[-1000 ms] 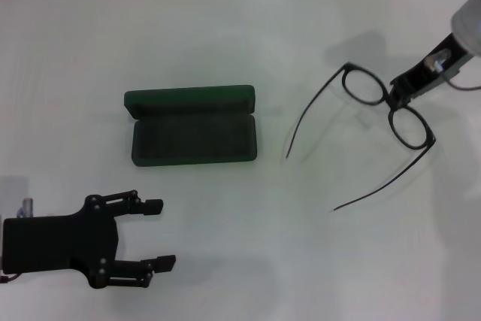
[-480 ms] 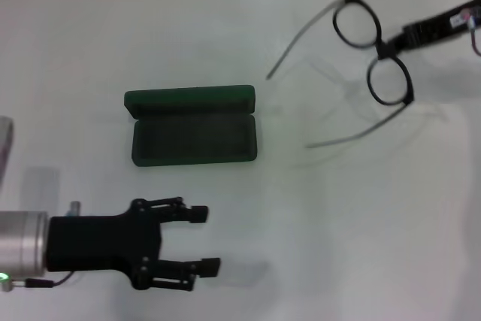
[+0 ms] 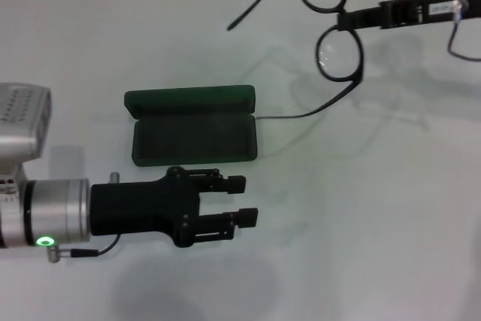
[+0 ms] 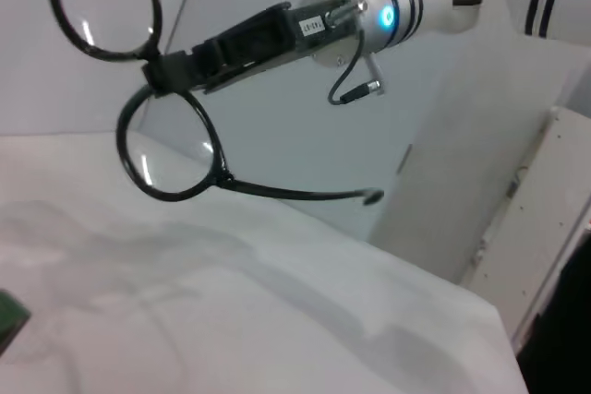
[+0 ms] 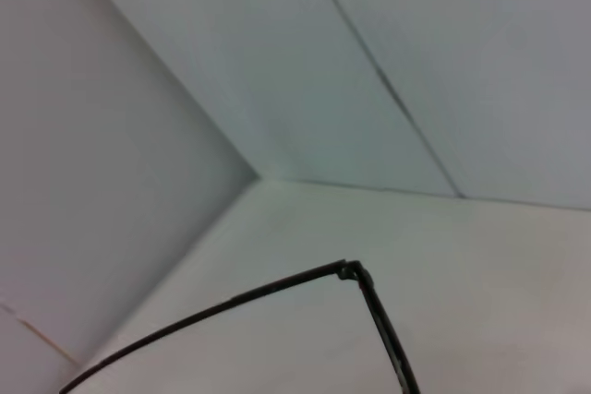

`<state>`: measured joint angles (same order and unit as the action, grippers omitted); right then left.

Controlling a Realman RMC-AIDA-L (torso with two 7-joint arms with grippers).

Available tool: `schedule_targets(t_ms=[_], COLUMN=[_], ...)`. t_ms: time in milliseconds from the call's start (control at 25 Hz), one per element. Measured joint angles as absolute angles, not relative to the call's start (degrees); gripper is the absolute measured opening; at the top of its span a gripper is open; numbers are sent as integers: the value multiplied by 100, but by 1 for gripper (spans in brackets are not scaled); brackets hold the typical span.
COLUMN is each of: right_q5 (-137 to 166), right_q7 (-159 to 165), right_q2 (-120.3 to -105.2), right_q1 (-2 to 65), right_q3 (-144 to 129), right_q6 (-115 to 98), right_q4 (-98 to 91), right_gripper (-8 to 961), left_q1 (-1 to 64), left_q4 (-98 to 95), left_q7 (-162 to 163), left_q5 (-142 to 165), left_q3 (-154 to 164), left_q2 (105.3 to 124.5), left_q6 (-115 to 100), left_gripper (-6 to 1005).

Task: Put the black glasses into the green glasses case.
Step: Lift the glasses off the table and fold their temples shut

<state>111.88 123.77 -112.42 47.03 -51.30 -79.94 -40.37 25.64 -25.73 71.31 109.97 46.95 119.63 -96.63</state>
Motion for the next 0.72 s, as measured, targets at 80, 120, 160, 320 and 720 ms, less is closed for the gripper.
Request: schedule_targets(t_ms=[80, 120, 160, 320, 720], right_q5=[10964, 10662, 10662, 10220, 9721], right_q7=[12257, 12091, 12091, 11739, 10831], right_q2=[-11297, -11368, -11368, -11490, -11600], right_q1=[4664, 4605, 4605, 4554, 4579], right_q3=[-5129, -5128, -5128, -5125, -5163], right_q6=[-7981, -7969, -7969, -7955, -7798], right_q4=[-3932, -3804, -3804, -3456, -2487], right_gripper=[38, 38, 38, 38, 38], left_q1=[2636, 2684, 2727, 2793, 2859], left_q4=[-2479, -2398, -2314, -2146, -1910], left_q7=[6946, 6841, 6774, 6697, 6479], left_q5=[10991, 10982, 10967, 10731, 10270], left_q3=[4744, 4761, 4768, 4758, 4786], left_q2=[11976, 11979, 11981, 11981, 11973], left_q6=[-9640, -9640, -9643, -9652, -9648], left_gripper=[747, 707, 667, 506, 82])
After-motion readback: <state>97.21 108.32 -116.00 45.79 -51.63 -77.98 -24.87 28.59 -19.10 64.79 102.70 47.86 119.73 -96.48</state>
